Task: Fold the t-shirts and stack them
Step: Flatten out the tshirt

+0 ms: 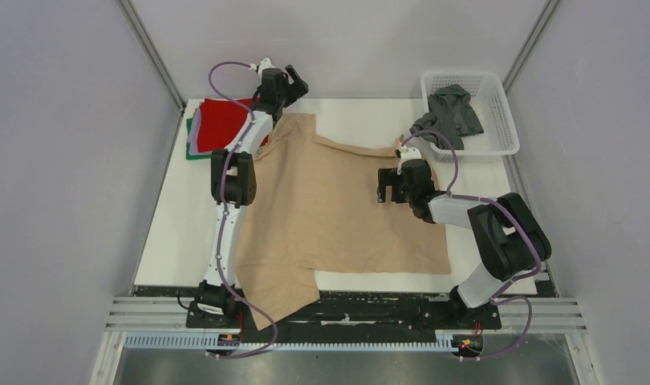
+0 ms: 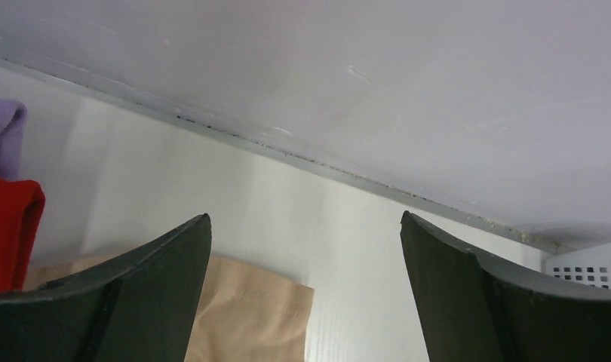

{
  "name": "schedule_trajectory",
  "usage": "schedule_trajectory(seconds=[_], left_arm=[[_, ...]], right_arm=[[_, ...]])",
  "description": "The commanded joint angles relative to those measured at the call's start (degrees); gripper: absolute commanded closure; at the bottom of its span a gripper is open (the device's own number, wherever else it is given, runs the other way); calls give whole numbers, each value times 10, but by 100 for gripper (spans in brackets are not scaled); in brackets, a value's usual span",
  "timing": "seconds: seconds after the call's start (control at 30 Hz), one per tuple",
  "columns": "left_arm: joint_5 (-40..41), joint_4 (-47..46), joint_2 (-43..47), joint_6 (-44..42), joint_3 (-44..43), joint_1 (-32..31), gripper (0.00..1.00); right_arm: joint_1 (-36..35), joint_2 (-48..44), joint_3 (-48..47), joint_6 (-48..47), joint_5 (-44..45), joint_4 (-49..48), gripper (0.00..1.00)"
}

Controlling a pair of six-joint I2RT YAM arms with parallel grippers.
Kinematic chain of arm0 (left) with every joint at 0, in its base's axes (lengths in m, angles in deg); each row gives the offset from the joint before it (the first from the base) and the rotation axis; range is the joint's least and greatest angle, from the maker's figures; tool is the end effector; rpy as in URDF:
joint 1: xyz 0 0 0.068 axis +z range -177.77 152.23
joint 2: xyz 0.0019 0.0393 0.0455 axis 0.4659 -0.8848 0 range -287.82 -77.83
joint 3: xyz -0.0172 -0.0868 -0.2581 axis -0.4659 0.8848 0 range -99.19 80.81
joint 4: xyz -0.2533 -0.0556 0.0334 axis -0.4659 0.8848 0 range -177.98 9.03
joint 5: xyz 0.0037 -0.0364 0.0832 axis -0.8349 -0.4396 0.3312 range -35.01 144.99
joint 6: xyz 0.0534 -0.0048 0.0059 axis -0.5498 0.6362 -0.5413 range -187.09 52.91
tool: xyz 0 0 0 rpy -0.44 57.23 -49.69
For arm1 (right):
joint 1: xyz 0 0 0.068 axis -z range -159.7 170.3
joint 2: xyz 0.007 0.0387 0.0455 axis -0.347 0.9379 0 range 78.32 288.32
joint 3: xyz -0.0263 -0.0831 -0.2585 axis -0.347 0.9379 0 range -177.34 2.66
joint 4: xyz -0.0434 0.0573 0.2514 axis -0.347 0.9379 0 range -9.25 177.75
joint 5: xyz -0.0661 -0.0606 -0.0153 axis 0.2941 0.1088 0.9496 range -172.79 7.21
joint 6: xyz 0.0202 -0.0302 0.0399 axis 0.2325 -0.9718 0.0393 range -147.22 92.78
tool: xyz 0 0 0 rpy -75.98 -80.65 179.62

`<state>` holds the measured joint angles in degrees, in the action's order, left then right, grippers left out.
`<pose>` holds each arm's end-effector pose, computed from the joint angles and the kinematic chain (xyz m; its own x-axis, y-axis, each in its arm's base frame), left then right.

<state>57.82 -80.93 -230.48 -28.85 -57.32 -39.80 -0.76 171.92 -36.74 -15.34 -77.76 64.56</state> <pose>0.5956 -0.1251 0.1911 -0.3836 -0.5503 -0.7417 -0.0943 0.8222 -0.5613 0.2950 0.1102 0.1459 -0.6228 -0.0202 -0.7821 -0.1689 0.9796 0.1092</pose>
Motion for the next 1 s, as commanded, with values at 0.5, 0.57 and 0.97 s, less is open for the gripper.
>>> schedule_trajectory(seconds=[0.5,0.57,0.97], left_arm=[[74,128,493,-103,535,-95,0],[68,108,521,-86,600,-94,0],[51,39,507,-40,723,-79,0]], right_arm=[[0,-61,-51,-21,16,45,2],[0,-33,-83,-25,16,41,2],[44,206,-297,4,-7,22,2]])
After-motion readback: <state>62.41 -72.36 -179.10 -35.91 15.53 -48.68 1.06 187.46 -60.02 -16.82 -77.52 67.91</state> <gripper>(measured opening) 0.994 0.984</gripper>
